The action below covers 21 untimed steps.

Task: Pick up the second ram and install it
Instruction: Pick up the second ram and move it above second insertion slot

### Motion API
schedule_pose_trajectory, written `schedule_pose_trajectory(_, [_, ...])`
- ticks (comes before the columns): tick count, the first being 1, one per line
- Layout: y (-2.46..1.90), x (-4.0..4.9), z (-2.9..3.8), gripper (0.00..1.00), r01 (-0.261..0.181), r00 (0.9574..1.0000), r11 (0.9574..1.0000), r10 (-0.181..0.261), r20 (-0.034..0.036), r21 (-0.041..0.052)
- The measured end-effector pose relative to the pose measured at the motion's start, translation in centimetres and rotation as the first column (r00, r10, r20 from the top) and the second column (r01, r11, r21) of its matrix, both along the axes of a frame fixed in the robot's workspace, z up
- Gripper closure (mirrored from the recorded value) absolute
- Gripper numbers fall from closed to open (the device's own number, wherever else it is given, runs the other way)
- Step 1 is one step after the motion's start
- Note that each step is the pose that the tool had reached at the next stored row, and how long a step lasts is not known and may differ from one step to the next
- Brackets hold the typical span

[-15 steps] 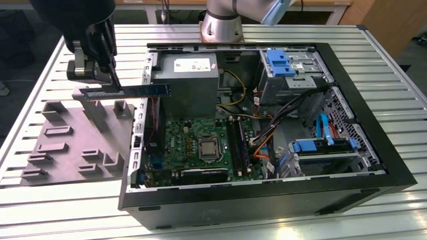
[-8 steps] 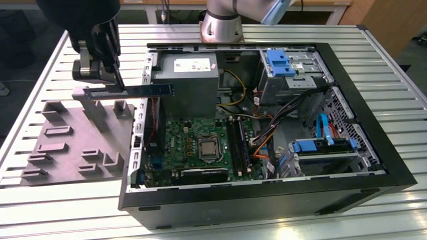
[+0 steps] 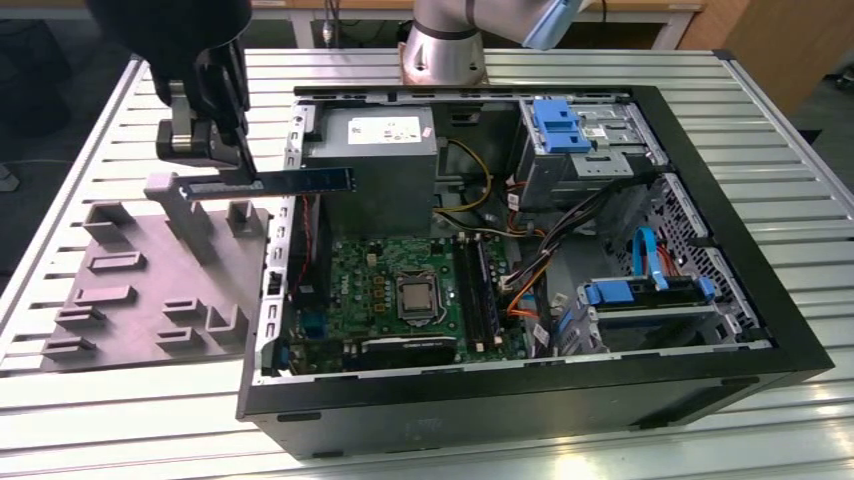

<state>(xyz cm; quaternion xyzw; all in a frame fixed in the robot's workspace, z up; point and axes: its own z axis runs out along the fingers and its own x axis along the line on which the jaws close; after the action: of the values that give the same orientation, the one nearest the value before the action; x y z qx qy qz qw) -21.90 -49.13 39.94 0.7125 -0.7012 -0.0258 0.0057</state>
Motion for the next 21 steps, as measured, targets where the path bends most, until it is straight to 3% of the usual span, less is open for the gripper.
schedule_pose_trajectory(21, [0.0, 1.49, 0.0, 0.88, 0.0, 1.0, 1.0, 0.0, -0.0001, 0.0])
